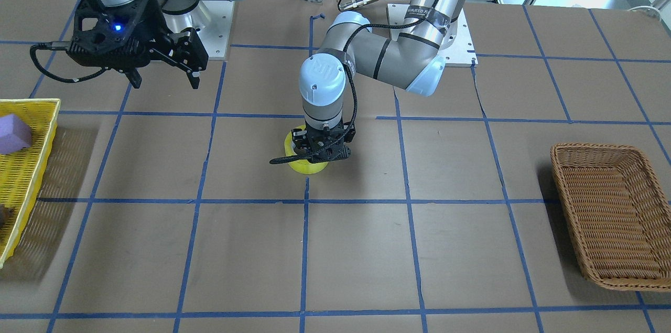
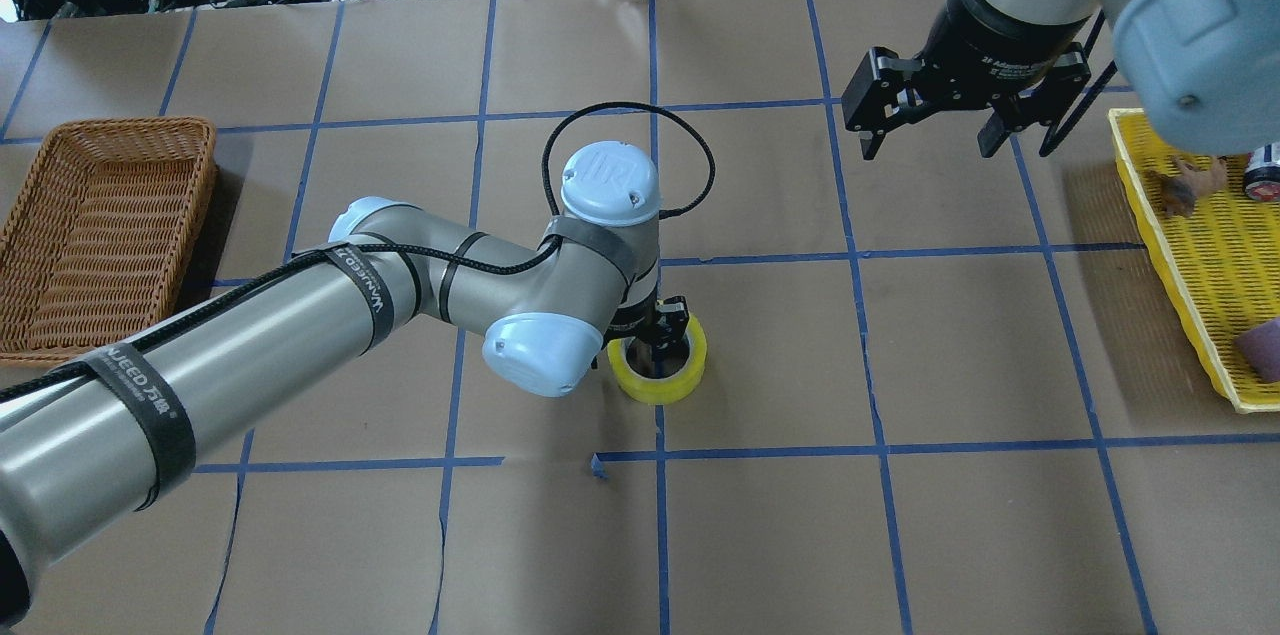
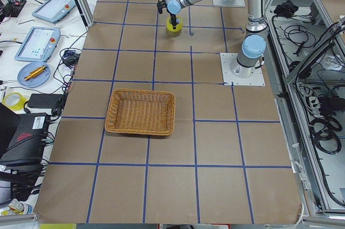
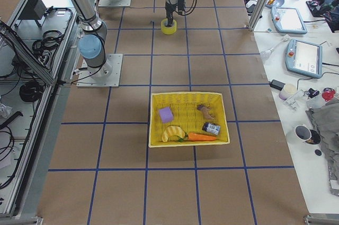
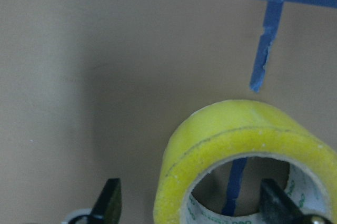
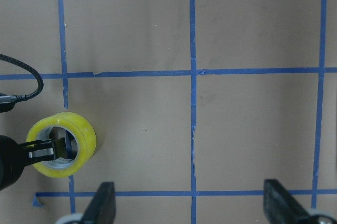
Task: Transfer tape with both arms
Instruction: 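Lower the left gripper onto the tape roll and grasp its rim, then lift the tape roll with the left gripper and carry it to the wicker basket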
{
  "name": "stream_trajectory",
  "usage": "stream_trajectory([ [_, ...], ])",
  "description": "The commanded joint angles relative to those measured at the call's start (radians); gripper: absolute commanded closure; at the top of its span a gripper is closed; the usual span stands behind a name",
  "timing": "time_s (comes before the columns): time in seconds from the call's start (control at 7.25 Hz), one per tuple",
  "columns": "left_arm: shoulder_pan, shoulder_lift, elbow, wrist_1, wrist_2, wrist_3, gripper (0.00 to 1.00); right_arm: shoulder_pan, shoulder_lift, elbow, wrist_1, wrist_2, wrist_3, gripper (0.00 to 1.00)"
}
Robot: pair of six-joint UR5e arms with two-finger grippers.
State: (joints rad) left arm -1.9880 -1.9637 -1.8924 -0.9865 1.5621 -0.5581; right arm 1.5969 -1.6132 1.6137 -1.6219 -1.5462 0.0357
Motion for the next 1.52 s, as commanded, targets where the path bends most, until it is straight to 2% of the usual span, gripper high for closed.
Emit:
stream_trajectory([
  [0.0, 0.006, 0.017, -0.007, -0.003, 0.003, 0.012, 1.00, 0.000, -0.001, 0.000, 0.000, -0.003, -0.037, 0.00],
  [0.28, 0.053, 0.081, -0.001, -0.015, 0.024, 0.084, 1.00, 0.000, -0.001, 0.000, 0.000, -0.006, -0.053, 0.00],
  [0.41, 0.131, 0.139, 0.021, -0.043, 0.026, 0.125, 1.00, 0.001, 0.001, 0.000, 0.000, -0.029, -0.051, 0.00],
  [0.55, 0.238, 0.193, 0.066, -0.142, 0.012, 0.253, 1.00, 0.001, 0.003, 0.002, -0.001, -0.063, -0.056, 0.00],
  [0.83, 0.445, 0.239, 0.200, -0.358, 0.013, 0.521, 1.00, 0.003, 0.004, 0.003, -0.003, -0.063, -0.054, 0.00],
  [1.24, 0.873, 0.198, 0.237, -0.338, 0.010, 1.131, 1.00, 0.001, 0.006, 0.009, -0.004, -0.065, -0.053, 0.00],
  [1.38, 0.965, 0.143, 0.266, -0.239, 0.019, 1.246, 1.00, 0.003, 0.006, 0.009, -0.004, -0.065, -0.053, 0.00],
])
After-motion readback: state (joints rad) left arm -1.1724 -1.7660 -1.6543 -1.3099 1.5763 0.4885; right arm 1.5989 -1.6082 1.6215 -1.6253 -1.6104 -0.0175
